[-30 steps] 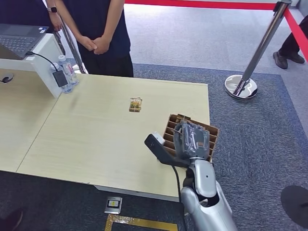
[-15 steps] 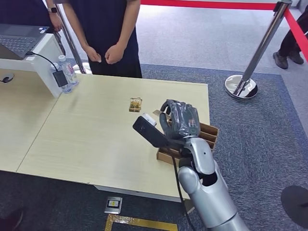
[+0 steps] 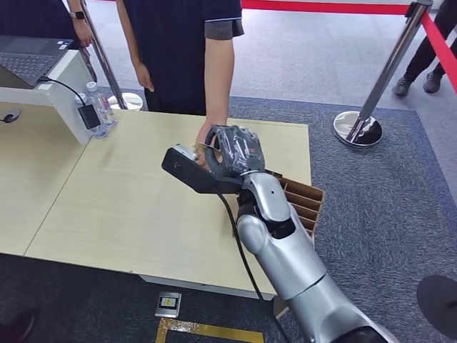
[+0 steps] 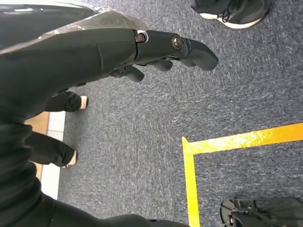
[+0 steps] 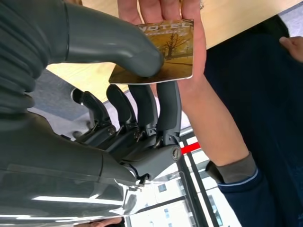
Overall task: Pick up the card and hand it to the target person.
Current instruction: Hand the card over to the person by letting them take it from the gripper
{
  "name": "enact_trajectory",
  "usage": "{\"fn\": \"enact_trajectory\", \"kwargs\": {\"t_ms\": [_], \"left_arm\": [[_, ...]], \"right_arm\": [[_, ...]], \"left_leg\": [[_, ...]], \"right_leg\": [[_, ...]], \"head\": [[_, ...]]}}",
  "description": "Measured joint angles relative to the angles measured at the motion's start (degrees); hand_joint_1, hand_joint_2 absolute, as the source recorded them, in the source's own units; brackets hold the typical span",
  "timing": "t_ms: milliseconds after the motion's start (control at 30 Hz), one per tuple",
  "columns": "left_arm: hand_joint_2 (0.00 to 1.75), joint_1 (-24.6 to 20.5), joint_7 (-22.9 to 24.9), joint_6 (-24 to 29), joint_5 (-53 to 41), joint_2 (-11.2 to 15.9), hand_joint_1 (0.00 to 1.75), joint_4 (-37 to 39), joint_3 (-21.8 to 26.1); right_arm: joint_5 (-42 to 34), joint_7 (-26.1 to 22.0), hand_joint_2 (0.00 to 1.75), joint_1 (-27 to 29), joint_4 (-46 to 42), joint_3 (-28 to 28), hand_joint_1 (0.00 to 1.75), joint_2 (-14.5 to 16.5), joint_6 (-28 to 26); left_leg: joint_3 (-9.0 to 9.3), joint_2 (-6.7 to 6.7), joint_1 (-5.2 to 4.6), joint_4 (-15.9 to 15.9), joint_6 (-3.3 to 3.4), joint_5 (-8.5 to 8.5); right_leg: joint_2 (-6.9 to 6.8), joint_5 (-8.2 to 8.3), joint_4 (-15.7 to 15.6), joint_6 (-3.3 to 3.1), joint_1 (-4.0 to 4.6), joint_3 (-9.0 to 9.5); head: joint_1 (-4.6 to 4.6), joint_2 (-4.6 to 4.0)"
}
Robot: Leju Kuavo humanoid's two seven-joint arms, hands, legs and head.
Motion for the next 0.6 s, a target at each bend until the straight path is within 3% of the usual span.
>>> {"fn": "enact_trajectory", "kwargs": {"t_ms": [167,233,300,367,400,600], "left_arm": [[1.75,-0.01,0.0,0.06,-0.06,-0.02,0.0,0.0,0.0],[1.75,-0.01,0.0,0.08,-0.1,-0.02,0.0,0.0,0.0],[1.75,-0.01,0.0,0.1,-0.14,-0.02,0.0,0.0,0.0],[1.75,-0.01,0.0,0.11,-0.14,-0.02,0.0,0.0,0.0],[1.75,-0.01,0.0,0.12,-0.14,-0.02,0.0,0.0,0.0],[1.75,0.02,0.0,0.28,-0.08,-0.02,0.0,0.0,0.0]], "right_arm": [[-0.44,0.13,1.75,-1.56,2.96,0.05,1.38,0.56,-0.4],[-0.49,0.26,1.75,-1.92,4.12,0.06,0.99,0.73,-0.83],[-0.4,0.44,1.75,-2.19,5.18,0.08,0.38,0.83,-1.41],[-0.12,0.63,1.75,-2.32,6.0,0.11,0.07,0.87,-1.85],[0.05,0.73,1.75,-2.34,6.33,0.15,0.0,0.88,-1.99],[0.67,0.98,1.75,-2.55,8.16,0.92,0.0,0.9,-2.46]], "left_leg": [[0.0,0.0,0.0,0.0,0.0,0.0],[0.0,0.0,0.0,0.0,0.0,0.0],[0.0,0.0,0.0,0.0,0.0,0.0],[0.0,0.0,0.0,0.0,0.0,0.0],[0.0,0.0,0.0,0.0,0.0,0.0],[0.0,0.0,0.0,0.0,0.0,0.0]], "right_leg": [[0.0,0.0,0.0,0.0,0.0,0.0],[0.0,0.0,0.0,0.0,0.0,0.0],[0.0,0.0,0.0,0.0,0.0,0.0],[0.0,0.0,0.0,0.0,0.0,0.0],[0.0,0.0,0.0,0.0,0.0,0.0],[0.0,0.0,0.0,0.0,0.0,0.0]], "head": [[0.0,0.0],[0.0,0.0],[0.0,0.0],[0.0,0.0],[0.0,0.0],[0.0,0.0]]}}
